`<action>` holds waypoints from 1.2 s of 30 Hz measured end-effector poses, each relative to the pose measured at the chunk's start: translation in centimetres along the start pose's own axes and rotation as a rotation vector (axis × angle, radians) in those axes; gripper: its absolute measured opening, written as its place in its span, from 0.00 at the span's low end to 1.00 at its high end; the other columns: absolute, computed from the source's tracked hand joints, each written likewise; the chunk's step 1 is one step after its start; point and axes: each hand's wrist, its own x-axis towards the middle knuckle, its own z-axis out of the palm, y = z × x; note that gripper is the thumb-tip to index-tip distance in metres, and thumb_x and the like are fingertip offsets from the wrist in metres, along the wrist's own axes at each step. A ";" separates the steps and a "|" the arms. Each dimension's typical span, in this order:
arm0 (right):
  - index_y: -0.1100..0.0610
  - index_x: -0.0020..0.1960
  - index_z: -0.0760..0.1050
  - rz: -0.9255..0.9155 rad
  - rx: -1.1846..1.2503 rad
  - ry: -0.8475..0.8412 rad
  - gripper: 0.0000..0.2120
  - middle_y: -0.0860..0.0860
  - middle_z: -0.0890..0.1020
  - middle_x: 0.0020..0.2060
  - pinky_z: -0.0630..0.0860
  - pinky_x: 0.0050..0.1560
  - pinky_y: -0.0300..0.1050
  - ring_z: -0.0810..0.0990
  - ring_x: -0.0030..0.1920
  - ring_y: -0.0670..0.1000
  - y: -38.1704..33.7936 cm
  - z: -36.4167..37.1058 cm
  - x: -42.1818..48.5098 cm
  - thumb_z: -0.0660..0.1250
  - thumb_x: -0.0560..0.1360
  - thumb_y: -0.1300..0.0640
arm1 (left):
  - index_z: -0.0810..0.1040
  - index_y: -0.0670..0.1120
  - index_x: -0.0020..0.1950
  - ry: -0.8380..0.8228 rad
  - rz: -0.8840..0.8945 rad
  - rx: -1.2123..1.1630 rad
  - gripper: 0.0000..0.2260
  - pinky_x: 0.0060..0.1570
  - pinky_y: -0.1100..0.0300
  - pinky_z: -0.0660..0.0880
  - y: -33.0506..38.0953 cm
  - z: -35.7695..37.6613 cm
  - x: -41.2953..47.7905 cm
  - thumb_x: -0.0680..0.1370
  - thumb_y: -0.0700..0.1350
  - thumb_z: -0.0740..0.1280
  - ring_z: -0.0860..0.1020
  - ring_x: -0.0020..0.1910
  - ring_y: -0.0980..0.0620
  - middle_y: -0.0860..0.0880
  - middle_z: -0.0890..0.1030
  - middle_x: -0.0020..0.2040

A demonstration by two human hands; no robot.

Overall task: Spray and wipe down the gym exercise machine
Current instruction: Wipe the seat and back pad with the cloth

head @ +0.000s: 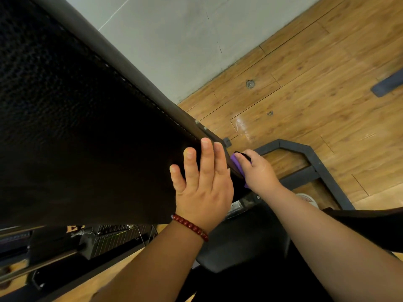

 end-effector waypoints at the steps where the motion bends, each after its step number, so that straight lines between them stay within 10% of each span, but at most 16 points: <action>1: 0.53 0.48 0.73 -0.037 -0.036 0.011 0.13 0.48 0.77 0.39 0.73 0.34 0.40 0.77 0.39 0.48 -0.5 0.1 0.6 0.56 0.82 0.46 | 0.45 0.38 0.79 -0.002 0.007 0.002 0.38 0.73 0.43 0.34 0.0 0.1 0.0 0.78 0.51 0.62 0.34 0.77 0.40 0.40 0.37 0.79; 17: 0.56 0.47 0.74 -0.133 -0.044 0.006 0.13 0.49 0.77 0.37 0.68 0.35 0.34 0.75 0.39 0.45 0.6 0.1 1.5 0.58 0.82 0.48 | 0.46 0.38 0.79 0.003 0.038 0.056 0.40 0.73 0.43 0.34 0.6 1.2 -0.6 0.76 0.51 0.63 0.35 0.77 0.39 0.39 0.38 0.79; 23: 0.60 0.52 0.75 0.094 -0.216 -0.077 0.17 0.56 0.80 0.44 0.74 0.48 0.51 0.79 0.47 0.57 2.5 0.6 3.6 0.57 0.82 0.46 | 0.46 0.38 0.79 0.000 0.040 0.065 0.41 0.73 0.43 0.35 0.7 1.2 -0.7 0.74 0.51 0.64 0.35 0.77 0.39 0.39 0.39 0.79; 30: 0.57 0.49 0.74 -0.072 -0.050 0.035 0.14 0.50 0.79 0.39 0.72 0.37 0.41 0.77 0.41 0.46 1.4 0.2 -0.3 0.57 0.82 0.47 | 0.46 0.38 0.79 0.015 0.049 0.072 0.40 0.73 0.42 0.34 0.8 1.6 -0.9 0.75 0.51 0.63 0.35 0.77 0.39 0.39 0.39 0.79; 36: 0.57 0.50 0.72 0.126 -0.134 -0.034 0.15 0.49 0.75 0.37 0.79 0.44 0.53 0.77 0.44 0.54 2.6 0.4 2.0 0.55 0.83 0.46 | 0.47 0.39 0.79 0.002 0.046 0.076 0.40 0.73 0.43 0.34 1.0 1.4 -0.8 0.74 0.51 0.64 0.35 0.77 0.39 0.40 0.39 0.79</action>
